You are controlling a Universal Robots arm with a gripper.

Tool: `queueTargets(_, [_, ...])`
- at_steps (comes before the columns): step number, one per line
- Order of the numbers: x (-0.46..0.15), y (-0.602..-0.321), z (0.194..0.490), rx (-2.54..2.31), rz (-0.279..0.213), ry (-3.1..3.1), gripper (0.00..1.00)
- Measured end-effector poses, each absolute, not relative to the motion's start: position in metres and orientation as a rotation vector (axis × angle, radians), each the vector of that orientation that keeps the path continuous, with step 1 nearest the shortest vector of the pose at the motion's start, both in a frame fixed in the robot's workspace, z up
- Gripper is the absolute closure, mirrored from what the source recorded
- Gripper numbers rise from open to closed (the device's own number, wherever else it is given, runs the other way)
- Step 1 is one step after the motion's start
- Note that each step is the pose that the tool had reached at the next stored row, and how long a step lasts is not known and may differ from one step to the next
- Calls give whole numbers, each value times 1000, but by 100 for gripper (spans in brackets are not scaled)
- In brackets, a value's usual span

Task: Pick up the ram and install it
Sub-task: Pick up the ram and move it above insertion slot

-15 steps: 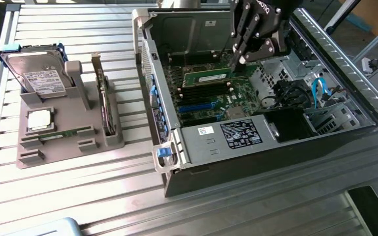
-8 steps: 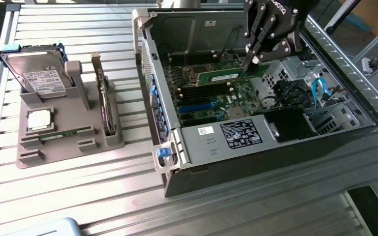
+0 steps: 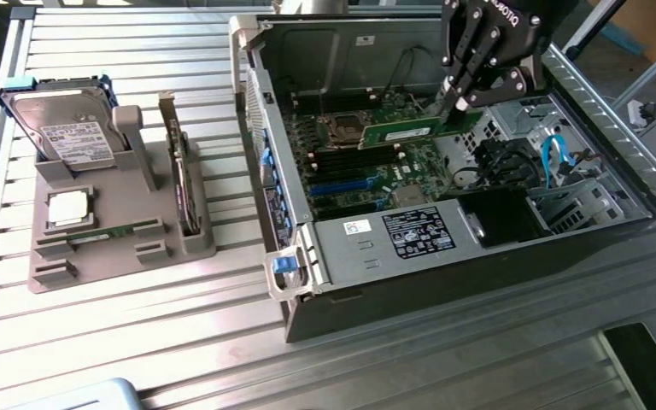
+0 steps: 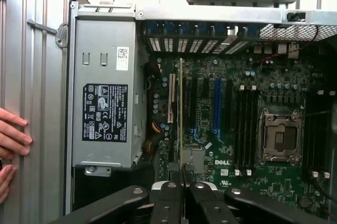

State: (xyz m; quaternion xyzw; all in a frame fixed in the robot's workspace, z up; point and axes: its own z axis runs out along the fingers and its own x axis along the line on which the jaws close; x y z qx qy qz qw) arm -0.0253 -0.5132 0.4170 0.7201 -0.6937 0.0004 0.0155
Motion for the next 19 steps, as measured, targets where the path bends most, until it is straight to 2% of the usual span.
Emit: queueTargets(19, [-18, -514, 417, 2251, 9, -2154, 88])
